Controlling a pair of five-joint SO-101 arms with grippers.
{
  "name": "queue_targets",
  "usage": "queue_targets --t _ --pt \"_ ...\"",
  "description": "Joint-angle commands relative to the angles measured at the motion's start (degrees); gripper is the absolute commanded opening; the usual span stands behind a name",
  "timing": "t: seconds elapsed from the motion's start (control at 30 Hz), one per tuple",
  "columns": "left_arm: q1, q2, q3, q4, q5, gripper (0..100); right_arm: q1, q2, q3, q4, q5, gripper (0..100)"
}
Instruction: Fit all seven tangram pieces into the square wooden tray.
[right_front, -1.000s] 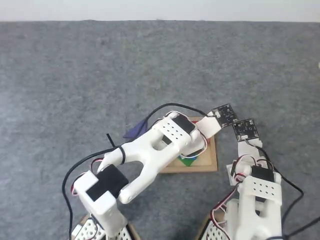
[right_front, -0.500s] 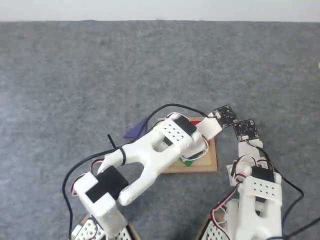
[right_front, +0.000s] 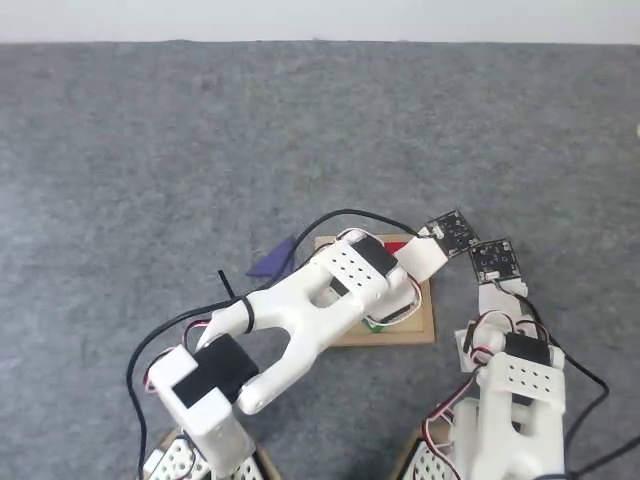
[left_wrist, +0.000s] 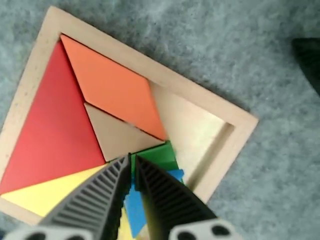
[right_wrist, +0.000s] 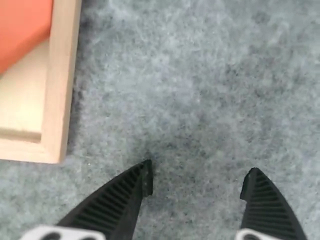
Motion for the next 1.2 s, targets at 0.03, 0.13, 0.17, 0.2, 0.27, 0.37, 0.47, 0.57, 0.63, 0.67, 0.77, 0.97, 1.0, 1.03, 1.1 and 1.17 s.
queue_targets --t 0.03,0.13,0.17,0.2,0.27,0.37,0.47,0.57,0.63,0.67,0.77,0.97,1.0,1.03,1.1,1.17 --pt "10.5 0.0 0.9 0.4 1.4 1 1.4 -1.6 -2.0 -0.9 0.9 29.6" --pt "10.4 0.0 1.0 0.4 2.4 1 9.3 -1.7 -5.5 0.4 -0.7 29.6" --pt "10.3 0.0 1.0 0.4 3.0 1 12.3 -1.7 -7.3 1.5 -2.1 29.6" --pt "10.2 0.0 1.0 0.4 3.2 1 14.6 -1.7 -9.1 2.8 -2.9 29.6" --pt "10.2 0.0 1.0 0.2 3.3 1 16.4 -2.2 -11.5 5.0 -3.3 29.6" --pt "10.2 0.0 1.0 -0.6 4.3 1 16.5 -3.7 -13.5 8.0 -3.4 29.6" --pt "10.0 0.0 1.0 -0.7 4.9 1 16.3 -6.2 -13.7 9.1 -3.6 29.6" --pt "7.5 -0.2 -0.2 -0.2 6.4 1 16.3 -8.2 -13.7 9.4 -3.6 29.6" --pt "4.7 -1.1 -1.6 2.3 6.5 1 16.4 -9.1 -13.7 9.4 -3.8 29.6" --pt "3.6 -1.8 -2.2 3.3 6.5 1 16.4 -9.3 -13.9 9.4 -4.7 29.6" --pt "0.4 -5.7 -2.5 5.0 6.6 1 16.4 -10.2 -15.0 9.5 -6.2 29.6" --pt "-3.4 -16.0 -2.2 9.8 4.2 1 16.5 -12.0 -19.0 14.2 -6.4 29.6" --pt "-3.7 -17.0 -1.9 10.6 4.1 1 16.7 -12.7 -19.7 15.2 -6.4 29.6" --pt "-3.8 -18.1 -1.3 10.9 4.0 1 16.7 -13.6 -20.2 16.3 -6.4 29.6" --pt "-3.8 -19.9 -0.1 11.2 3.1 1 16.8 -16.0 -20.6 17.6 -6.5 29.6" --pt "-3.9 -22.1 1.5 10.6 2.7 1 18.2 -19.4 -20.4 18.3 -6.5 29.6"
